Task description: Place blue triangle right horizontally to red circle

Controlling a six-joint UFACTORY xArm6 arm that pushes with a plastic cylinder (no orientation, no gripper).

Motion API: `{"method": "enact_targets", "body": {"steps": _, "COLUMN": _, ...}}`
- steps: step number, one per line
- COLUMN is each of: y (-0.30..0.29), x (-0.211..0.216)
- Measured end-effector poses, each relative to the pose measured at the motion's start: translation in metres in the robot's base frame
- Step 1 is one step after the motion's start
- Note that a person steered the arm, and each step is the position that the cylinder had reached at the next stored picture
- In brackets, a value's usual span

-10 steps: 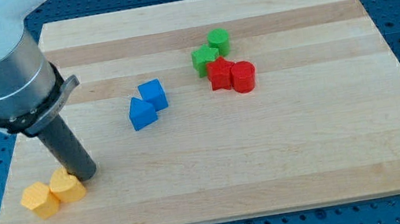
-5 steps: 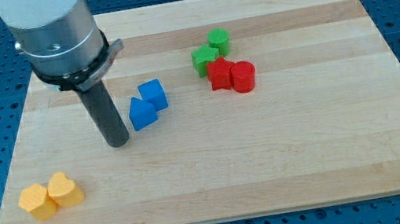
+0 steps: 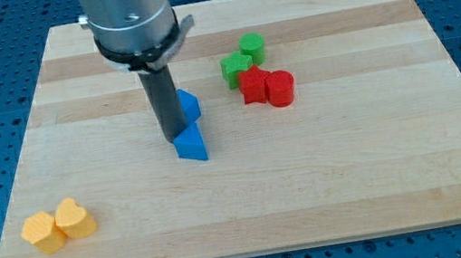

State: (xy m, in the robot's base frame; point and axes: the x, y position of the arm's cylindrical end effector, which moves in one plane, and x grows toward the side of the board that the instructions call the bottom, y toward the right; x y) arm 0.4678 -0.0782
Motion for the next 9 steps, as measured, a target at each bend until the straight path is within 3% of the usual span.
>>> {"method": "enact_targets", "body": {"steps": 1, "y": 0.017, "x": 0.014}}
{"method": "enact_targets", "body": {"steps": 3, "y": -0.028, "x": 0.021}}
{"method": "enact_targets", "body": {"steps": 4, "y": -0.023, "x": 0.037}}
{"method": "enact_targets", "body": {"steps": 7, "y": 0.072, "x": 0.042}}
{"method": "enact_targets", "body": {"steps": 9, "y": 0.12, "x": 0.018}}
